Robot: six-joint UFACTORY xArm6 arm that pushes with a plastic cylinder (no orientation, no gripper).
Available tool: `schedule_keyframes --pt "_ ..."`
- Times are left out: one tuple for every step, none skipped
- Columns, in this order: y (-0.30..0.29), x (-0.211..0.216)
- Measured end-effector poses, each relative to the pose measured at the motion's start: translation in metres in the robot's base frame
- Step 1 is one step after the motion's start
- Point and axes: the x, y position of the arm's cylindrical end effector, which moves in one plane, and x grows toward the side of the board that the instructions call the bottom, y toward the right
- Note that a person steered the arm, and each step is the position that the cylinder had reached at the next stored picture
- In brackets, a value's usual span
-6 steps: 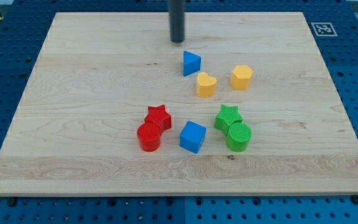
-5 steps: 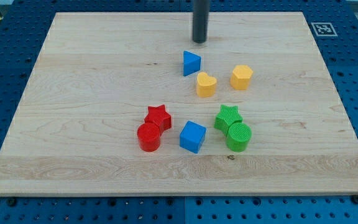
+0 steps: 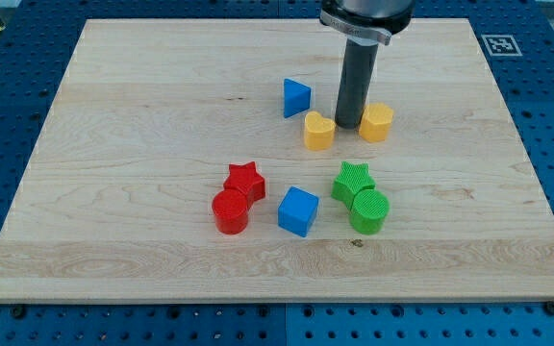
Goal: Move yellow heart towards red star
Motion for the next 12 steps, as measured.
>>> schedule_keyframes --pt "-0.002 0.008" --pt "-0.009 0.008" --pt "-0.021 0.008" --pt "-0.037 0.008" --pt "-0.050 0.008" --pt "-0.058 0.008" --pt "-0.064 0.008" --pt "-0.065 0.012" --pt "-0.065 0.023" --pt "-0.066 0.036" --pt "-0.070 0.052" --pt "-0.072 0.057"
